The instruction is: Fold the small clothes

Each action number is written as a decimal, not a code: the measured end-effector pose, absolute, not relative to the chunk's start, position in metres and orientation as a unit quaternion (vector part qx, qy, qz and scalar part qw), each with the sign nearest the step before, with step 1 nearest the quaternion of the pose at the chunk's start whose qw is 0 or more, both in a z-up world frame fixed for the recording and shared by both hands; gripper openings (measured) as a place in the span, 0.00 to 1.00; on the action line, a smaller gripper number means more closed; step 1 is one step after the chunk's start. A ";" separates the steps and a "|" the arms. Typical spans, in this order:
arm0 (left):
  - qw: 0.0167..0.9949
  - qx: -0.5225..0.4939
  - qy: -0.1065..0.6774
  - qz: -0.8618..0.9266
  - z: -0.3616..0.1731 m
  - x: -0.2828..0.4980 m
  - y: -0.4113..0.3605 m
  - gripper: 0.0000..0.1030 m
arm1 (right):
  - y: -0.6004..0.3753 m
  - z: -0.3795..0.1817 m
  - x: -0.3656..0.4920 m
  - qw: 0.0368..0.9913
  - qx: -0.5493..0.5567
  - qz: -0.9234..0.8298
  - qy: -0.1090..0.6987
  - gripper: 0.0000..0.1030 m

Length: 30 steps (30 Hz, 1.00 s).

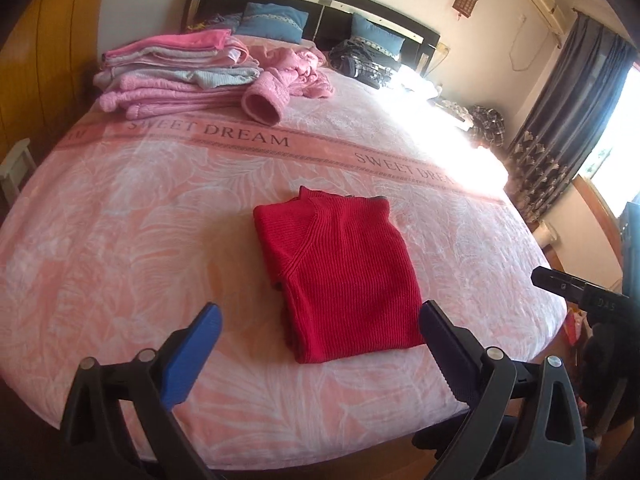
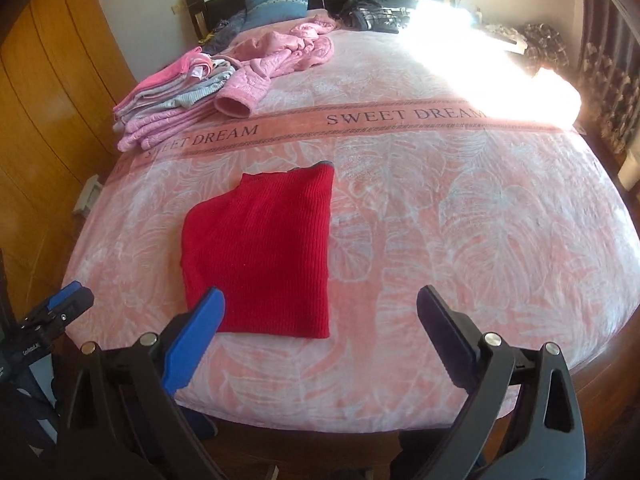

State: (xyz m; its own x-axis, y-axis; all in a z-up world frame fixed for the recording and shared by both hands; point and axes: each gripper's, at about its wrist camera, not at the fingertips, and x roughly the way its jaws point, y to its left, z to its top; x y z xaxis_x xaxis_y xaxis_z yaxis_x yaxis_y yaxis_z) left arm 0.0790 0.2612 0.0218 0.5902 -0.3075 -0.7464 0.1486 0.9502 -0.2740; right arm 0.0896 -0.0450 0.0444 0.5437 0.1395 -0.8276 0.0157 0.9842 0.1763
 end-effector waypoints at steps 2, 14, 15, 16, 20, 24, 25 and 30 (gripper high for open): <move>0.887 -0.096 0.437 -0.118 0.023 0.065 0.264 0.96 | -0.043 0.046 0.076 0.875 0.091 0.040 0.474 0.94; 0.895 -0.096 0.428 -0.085 0.015 0.009 0.281 0.96 | 0.000 0.042 0.014 0.887 0.038 0.057 0.456 0.94; 0.898 -0.090 0.424 -0.080 0.014 0.006 0.282 0.96 | 0.001 0.038 0.010 0.886 0.040 0.057 0.459 0.94; 0.899 -0.086 0.421 -0.079 0.013 0.002 0.282 0.96 | 0.003 0.033 0.007 0.883 0.041 0.060 0.463 0.94; 0.903 -0.067 0.417 -0.074 0.006 -0.009 0.281 0.96 | 0.004 0.020 -0.002 0.878 0.039 0.056 0.473 0.94; 0.908 -0.047 0.411 -0.065 0.000 -0.016 0.281 0.96 | 0.002 0.011 -0.008 0.878 0.031 0.054 0.475 0.94; 0.908 -0.046 0.411 -0.063 -0.001 -0.017 0.282 0.96 | 0.001 0.010 -0.010 0.878 0.031 0.054 0.474 0.94; 0.906 -0.037 0.417 -0.058 -0.010 -0.019 0.280 0.96 | -0.002 0.000 -0.018 0.878 0.026 0.059 0.474 0.94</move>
State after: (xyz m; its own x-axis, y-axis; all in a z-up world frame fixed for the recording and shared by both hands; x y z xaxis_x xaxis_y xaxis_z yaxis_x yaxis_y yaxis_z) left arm -0.0189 0.2804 -0.0101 0.6454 -0.1358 -0.7516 0.0738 0.9905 -0.1157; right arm -0.0180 -0.0023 -0.0004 0.5431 0.1277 -0.8299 -0.0785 0.9918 0.1013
